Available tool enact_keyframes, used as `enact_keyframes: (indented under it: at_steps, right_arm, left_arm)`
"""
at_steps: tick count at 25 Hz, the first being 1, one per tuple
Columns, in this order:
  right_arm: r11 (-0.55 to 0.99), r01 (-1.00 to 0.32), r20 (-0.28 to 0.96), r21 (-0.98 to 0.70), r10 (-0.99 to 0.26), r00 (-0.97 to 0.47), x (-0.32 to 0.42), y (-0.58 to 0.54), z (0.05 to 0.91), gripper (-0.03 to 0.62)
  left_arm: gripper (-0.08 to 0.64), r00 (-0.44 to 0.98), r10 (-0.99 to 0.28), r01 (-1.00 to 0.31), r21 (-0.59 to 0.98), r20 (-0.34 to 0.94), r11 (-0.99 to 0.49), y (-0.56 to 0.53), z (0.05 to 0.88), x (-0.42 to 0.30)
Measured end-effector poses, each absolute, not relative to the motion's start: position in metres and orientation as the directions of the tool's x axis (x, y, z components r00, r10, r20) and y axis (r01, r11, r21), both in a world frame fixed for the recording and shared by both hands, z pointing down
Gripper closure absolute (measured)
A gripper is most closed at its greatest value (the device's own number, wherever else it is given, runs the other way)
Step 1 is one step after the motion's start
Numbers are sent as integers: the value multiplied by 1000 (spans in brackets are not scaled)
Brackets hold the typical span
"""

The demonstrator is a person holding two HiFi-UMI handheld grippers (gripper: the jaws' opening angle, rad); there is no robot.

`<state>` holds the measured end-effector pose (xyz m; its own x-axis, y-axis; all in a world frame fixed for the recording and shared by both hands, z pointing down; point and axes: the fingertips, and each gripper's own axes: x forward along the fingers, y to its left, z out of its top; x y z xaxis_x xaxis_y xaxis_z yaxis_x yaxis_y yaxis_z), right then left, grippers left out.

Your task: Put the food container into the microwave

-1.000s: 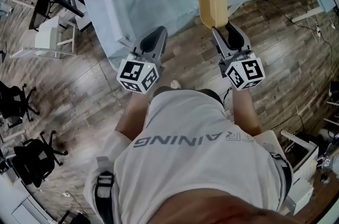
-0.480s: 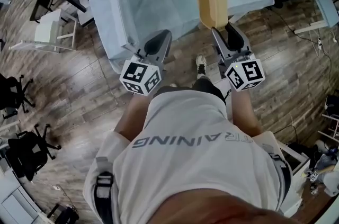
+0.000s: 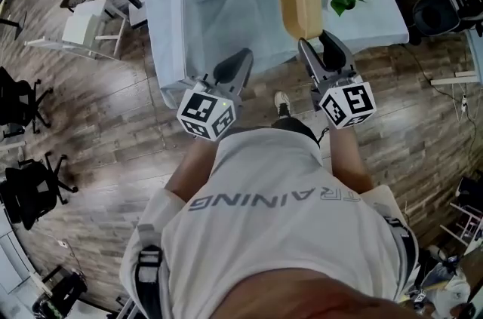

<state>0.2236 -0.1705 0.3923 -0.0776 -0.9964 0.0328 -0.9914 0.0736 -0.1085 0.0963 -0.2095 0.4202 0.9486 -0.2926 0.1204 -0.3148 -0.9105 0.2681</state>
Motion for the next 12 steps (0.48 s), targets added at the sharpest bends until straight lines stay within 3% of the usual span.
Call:
enact_keyframes:
  at_steps: [8, 12]
  right_arm:
    - [189, -975, 27, -117, -981, -194, 259, -219, 390, 383]
    - [250, -962, 26, -112, -967, -255, 214, -209, 390, 383]
  left_arm:
    - [517, 904, -412, -427, 267, 113, -864, -248, 413, 123]
    - [517, 872, -478, -487, 255, 101, -835, -237, 407, 75]
